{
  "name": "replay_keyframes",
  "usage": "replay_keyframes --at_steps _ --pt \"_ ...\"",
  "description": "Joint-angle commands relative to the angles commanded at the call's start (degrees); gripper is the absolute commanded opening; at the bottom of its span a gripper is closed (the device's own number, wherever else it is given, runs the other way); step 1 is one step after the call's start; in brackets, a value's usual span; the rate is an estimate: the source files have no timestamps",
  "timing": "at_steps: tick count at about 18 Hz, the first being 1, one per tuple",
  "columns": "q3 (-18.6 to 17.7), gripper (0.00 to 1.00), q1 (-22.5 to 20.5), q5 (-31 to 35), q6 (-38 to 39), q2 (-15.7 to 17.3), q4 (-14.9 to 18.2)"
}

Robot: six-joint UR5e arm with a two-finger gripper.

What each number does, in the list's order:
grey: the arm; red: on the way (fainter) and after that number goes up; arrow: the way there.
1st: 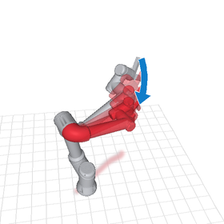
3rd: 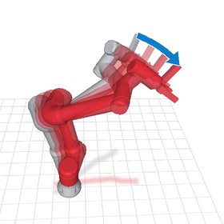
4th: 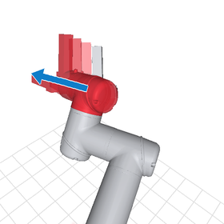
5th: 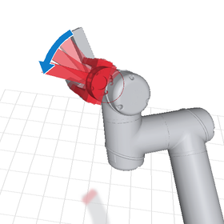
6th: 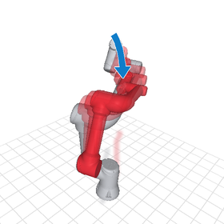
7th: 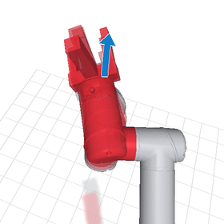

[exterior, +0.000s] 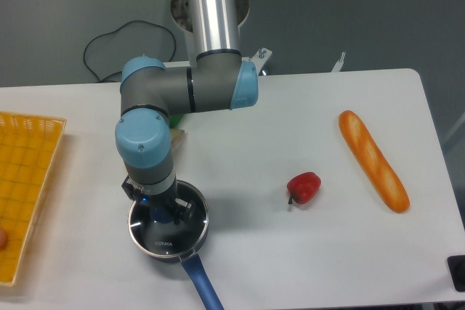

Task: Open the lid
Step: 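Close the gripper on the blue knob of the lid, then lift the glass lid up off the saucepan by its knob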

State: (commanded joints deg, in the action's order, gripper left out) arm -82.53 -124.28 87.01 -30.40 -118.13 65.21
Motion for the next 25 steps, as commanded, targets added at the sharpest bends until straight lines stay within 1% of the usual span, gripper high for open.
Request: replay_keyframes --at_steps 3,6,10,13,14,16,18,22,25 --pt "0.09 0.63 0.00 0.18 -4.04 1.31 0.44" --pt "0.09 0.63 -0.09 0.44 -8.16 2.37 2.28" --pt "-0.09 0.63 -0.17 1.58 -16.95 4.65 5.09" --pt "-0.88 0.63 -0.26 1.67 -23.01 5.53 5.89" --pt "-1.05 0.63 -0.35 1.67 -25.38 5.71 6.67" --pt "-1.41 0.63 -1.31 1.76 -29.87 6.85 8.69" --pt "-1.67 0.62 -2.45 1.67 -33.39 8.08 9.67" --pt "-1.84 0.62 -4.39 0.97 -35.77 9.84 10.20" --pt "-3.25 0.62 -4.75 0.62 -36.13 10.37 10.11"
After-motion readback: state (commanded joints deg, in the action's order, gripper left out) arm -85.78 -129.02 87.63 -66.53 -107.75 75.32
